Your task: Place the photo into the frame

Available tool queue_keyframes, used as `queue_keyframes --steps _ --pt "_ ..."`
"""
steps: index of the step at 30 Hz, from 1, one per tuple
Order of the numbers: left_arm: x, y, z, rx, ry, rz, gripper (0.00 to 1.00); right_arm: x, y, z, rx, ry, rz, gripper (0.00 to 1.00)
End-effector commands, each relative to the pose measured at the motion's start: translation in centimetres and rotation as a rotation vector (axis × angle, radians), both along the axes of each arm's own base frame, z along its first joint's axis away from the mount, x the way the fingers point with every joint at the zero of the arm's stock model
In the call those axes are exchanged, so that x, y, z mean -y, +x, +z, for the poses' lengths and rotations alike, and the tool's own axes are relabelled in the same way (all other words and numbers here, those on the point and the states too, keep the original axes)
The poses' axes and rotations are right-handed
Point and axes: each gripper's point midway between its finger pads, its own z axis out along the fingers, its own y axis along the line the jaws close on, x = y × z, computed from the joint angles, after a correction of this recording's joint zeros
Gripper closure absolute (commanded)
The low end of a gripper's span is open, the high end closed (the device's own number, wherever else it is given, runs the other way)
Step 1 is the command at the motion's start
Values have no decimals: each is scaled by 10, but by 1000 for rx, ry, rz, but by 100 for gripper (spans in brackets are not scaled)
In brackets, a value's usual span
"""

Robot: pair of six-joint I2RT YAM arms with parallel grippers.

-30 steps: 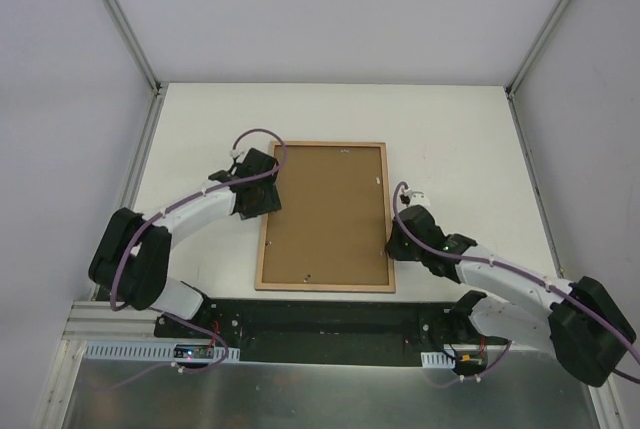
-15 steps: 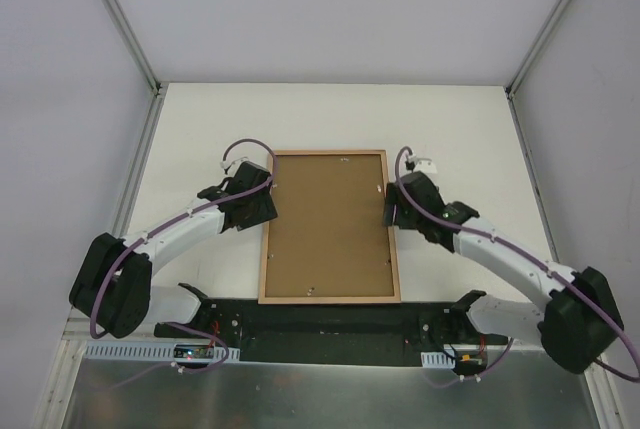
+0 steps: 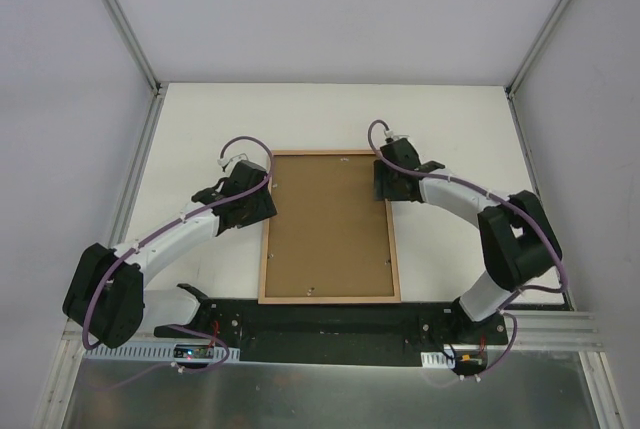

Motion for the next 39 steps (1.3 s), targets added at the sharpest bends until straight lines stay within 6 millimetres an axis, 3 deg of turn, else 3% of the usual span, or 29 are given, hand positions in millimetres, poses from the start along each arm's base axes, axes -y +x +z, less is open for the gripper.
queue_keyframes --steps 1,11,27,39 --pt "1 1 6 20 -12 -20 47 -12 24 9 29 10 30 37" --pt "0 0 9 34 -12 -30 48 -11 45 -2 -4 17 13 44" --pt "3 0 6 16 -18 -31 49 -14 48 -14 -35 1 31 48" --pt "3 0 5 11 -16 -28 49 -10 45 -20 -46 -16 27 79"
